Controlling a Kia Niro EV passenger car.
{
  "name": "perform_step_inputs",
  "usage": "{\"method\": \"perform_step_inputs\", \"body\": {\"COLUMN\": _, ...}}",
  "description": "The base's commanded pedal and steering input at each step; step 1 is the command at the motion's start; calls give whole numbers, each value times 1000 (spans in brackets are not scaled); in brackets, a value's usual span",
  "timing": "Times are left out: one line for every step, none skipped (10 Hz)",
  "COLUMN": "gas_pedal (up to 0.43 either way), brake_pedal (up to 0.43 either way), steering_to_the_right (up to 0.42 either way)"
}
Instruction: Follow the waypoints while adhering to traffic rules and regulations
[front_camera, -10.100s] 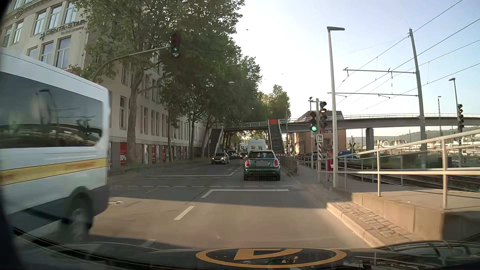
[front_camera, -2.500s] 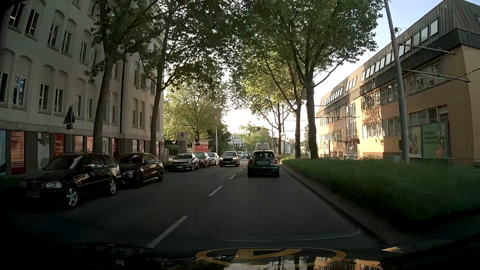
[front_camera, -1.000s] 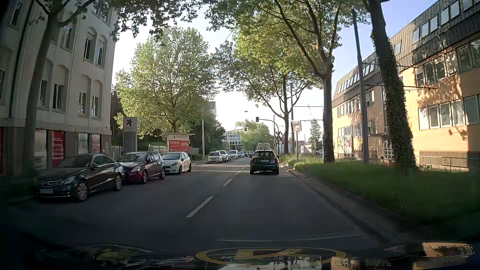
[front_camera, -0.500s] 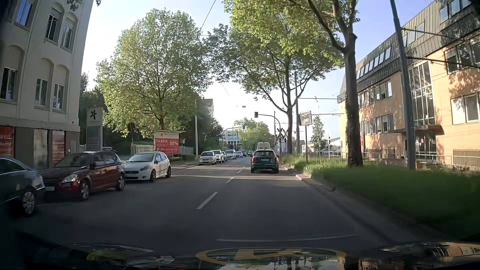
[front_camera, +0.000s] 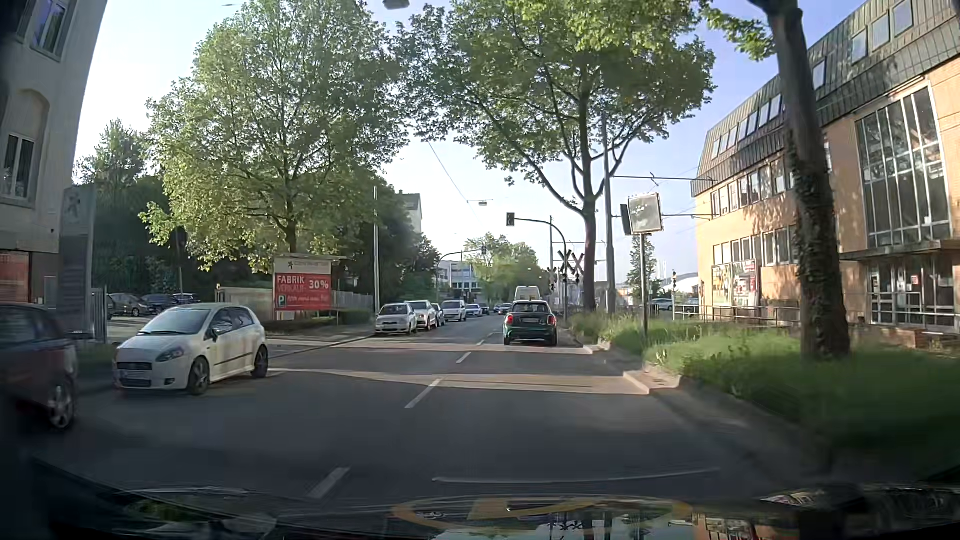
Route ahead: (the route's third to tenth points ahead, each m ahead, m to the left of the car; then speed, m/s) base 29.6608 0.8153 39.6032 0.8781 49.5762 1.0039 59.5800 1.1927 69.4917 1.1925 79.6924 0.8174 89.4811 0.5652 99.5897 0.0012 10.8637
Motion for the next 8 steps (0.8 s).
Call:
{"method": "perform_step_inputs", "body": {"gas_pedal": 189, "brake_pedal": 0, "steering_to_the_right": 0}}
{"method": "perform_step_inputs", "body": {"gas_pedal": 189, "brake_pedal": 0, "steering_to_the_right": 1}}
{"method": "perform_step_inputs", "body": {"gas_pedal": 189, "brake_pedal": 0, "steering_to_the_right": 1}}
{"method": "perform_step_inputs", "body": {"gas_pedal": 189, "brake_pedal": 0, "steering_to_the_right": 1}}
{"method": "perform_step_inputs", "body": {"gas_pedal": 189, "brake_pedal": 0, "steering_to_the_right": 1}}
{"method": "perform_step_inputs", "body": {"gas_pedal": 189, "brake_pedal": 0, "steering_to_the_right": 1}}
{"method": "perform_step_inputs", "body": {"gas_pedal": 189, "brake_pedal": 0, "steering_to_the_right": 1}}
{"method": "perform_step_inputs", "body": {"gas_pedal": 189, "brake_pedal": 0, "steering_to_the_right": 1}}
